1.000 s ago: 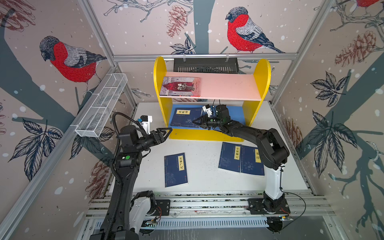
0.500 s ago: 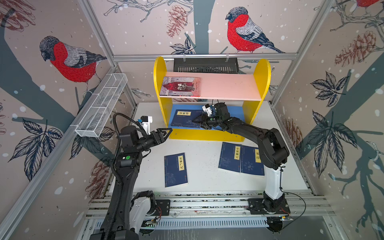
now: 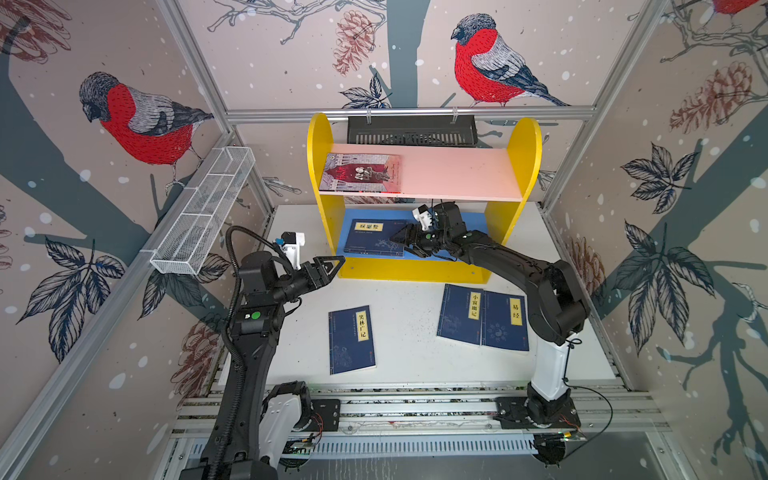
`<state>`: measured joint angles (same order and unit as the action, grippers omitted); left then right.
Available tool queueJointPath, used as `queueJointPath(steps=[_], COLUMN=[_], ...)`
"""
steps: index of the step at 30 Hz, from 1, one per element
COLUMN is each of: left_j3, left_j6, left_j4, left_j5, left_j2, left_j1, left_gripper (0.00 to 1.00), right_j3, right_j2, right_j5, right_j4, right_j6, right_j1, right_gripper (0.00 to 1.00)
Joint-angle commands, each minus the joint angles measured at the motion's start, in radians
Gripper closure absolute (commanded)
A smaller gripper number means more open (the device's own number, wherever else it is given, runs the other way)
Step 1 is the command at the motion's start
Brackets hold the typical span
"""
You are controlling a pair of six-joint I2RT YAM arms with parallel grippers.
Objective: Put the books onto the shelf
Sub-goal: 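Push the paperback deeper onto the blue shelf with the right gripper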
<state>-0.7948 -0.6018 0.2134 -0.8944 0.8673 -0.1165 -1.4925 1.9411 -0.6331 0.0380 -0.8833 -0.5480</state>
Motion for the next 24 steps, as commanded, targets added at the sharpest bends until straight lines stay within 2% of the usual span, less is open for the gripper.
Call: queueJointPath(steps=[1,11,18,24], left_j3=[-0.004,-0.01,-0.013,-0.014], left_j6=[0.009,0.023,0.022,0.024], left_j4=[-0.03,-0.012,-0.007,-0.007], left_j5=[-0.022,-0.02,-0.022,-0.02], left_j2=[-0.005,-0.009,-0.007,-0.005], left_j1=[-0.003,-0.003,-0.003,-0.003], left_gripper=[0.28,0.28,0.28,0.28], right_j3=[-0.015,-0.05,-0.098,-0.137], right_j2=[-0.012,-0.017,0.027,0.066], right_j5=[0.122,0.25,0.216,0.184], right_j4=[0.128,0.196,0.178,0.163], right_j6=[0.057,0.099,0.098,0.083], right_j1=[0.002,0.0,-0.005,-0.018], right_gripper=[0.31,0.32,0.39,0.4])
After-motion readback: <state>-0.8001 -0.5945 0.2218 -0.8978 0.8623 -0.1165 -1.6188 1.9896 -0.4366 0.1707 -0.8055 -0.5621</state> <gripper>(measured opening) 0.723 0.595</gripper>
